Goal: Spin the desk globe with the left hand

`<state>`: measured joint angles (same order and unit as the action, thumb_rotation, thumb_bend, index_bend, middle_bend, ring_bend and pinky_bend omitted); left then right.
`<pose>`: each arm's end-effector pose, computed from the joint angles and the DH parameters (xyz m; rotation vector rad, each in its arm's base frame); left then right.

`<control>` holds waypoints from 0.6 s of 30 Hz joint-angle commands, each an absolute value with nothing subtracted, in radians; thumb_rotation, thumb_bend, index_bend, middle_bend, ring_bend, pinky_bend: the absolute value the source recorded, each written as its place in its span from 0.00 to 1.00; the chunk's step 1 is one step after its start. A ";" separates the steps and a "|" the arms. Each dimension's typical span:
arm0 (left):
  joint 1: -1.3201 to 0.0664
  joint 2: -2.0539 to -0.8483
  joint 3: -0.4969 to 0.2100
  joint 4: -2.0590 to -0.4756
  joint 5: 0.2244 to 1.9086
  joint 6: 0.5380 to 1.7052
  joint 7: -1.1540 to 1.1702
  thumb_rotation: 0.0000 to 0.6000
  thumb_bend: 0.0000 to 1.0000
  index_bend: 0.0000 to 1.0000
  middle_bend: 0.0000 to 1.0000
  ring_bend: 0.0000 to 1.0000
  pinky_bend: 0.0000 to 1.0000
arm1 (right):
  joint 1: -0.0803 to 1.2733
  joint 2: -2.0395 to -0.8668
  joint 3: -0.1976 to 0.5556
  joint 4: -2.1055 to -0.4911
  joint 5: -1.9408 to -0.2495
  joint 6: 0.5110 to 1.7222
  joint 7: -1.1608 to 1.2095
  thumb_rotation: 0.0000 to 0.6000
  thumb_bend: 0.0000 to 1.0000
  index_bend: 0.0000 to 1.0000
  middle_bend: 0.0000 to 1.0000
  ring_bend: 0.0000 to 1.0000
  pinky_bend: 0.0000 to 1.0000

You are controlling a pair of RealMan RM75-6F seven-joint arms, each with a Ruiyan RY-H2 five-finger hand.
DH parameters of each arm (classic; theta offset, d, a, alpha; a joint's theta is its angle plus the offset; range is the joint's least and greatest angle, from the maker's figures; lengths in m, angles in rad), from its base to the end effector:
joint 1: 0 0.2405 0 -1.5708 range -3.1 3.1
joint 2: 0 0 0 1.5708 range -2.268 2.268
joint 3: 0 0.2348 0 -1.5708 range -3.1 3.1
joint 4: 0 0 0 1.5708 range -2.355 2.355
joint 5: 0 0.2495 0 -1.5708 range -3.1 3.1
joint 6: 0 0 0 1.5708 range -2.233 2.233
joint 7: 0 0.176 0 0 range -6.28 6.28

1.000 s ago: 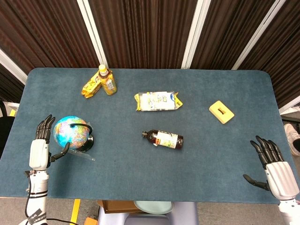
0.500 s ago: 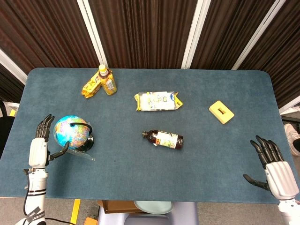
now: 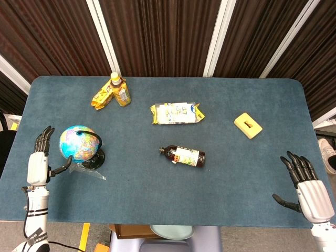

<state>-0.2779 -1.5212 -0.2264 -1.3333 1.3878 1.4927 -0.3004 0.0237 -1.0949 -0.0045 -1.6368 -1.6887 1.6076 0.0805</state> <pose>-0.2631 0.3079 0.0537 -1.0953 -1.0670 -1.4154 -0.2827 -0.1803 0.1162 1.4458 -0.8869 1.0674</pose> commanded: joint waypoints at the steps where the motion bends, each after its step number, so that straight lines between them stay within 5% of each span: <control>1: -0.276 -1.529 -0.229 -1.313 1.383 1.493 -0.309 1.00 0.31 0.00 0.00 0.00 0.00 | 0.023 -1.096 -0.003 -1.638 -1.687 1.608 0.078 1.00 0.15 0.00 0.00 0.00 0.00; 18: -0.306 -1.554 -0.266 -1.246 1.323 1.413 -0.354 1.00 0.31 0.00 0.00 0.00 0.00 | 0.025 -1.106 0.000 -1.635 -1.680 1.599 0.054 1.00 0.15 0.00 0.00 0.00 0.00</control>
<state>-0.3003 -1.5505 -0.2602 -1.2524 1.3298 1.4217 -0.3488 0.0246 -1.1053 0.0003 -1.6353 -1.6802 1.6003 0.0545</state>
